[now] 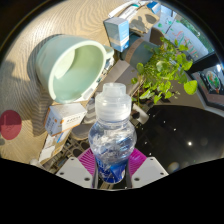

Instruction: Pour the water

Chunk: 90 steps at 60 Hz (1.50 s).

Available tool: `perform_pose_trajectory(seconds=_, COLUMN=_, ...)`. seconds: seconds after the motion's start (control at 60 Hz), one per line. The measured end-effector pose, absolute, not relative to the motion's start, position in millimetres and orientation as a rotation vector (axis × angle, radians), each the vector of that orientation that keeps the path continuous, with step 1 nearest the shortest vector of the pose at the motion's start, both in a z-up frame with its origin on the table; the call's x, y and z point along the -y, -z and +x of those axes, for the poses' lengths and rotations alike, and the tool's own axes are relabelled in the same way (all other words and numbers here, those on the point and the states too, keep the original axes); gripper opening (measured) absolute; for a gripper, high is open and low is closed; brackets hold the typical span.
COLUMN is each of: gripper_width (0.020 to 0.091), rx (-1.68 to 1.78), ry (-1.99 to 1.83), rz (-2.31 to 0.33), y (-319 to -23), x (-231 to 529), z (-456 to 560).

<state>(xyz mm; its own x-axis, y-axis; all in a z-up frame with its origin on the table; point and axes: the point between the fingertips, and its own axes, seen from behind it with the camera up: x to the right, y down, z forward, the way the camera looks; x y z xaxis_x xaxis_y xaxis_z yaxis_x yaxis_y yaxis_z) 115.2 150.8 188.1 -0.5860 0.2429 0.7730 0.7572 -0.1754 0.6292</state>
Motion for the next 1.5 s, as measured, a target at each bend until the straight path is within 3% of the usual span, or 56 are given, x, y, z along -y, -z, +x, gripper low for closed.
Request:
perform_pose_trajectory(seconds=0.317, gripper_width=0.0386, rx=0.945, ry=1.192, rz=-1.636, y=-279, x=-114, z=139)
perform_pose_trajectory(seconds=0.433, gripper_width=0.0383, rx=0.67, ry=0.778, rz=-1.737, y=-291, x=-92, z=137)
perform_pose_trajectory(seconds=0.55, gripper_width=0.0382, rx=0.429, ry=0.435, rz=-1.855, y=-263, x=-71, z=141)
perform_pose_trajectory(seconds=0.717, gripper_width=0.0382, rx=0.203, ry=0.099, rz=-1.976, y=-193, x=-53, z=152)
perform_pose_trajectory(seconds=0.933, gripper_width=0.0387, rx=0.167, ry=-0.096, rz=-2.094, y=-99, x=-35, z=142)
perform_pose_trajectory(seconds=1.033, gripper_width=0.0388, rx=0.157, ry=-0.133, rz=-2.118, y=-74, x=-29, z=142)
perform_pose_trajectory(seconds=1.183, gripper_width=0.0405, rx=0.162, ry=-0.137, rz=-2.074, y=-74, x=-25, z=141)
perform_pose_trajectory(seconds=1.35, gripper_width=0.0517, rx=0.172, ry=-0.123, rz=-2.093, y=-72, x=-25, z=143)
perform_pose_trajectory(seconds=1.4, gripper_width=0.0644, rx=0.173, ry=-0.124, rz=-2.131, y=-67, x=-21, z=143)
perform_pose_trajectory(seconds=1.45, gripper_width=0.0854, rx=0.177, ry=-0.112, rz=-2.163, y=-65, x=-15, z=147)
perform_pose_trajectory(seconds=1.5, gripper_width=0.0839, rx=0.175, ry=-0.087, rz=-2.173, y=-67, x=-9, z=150)
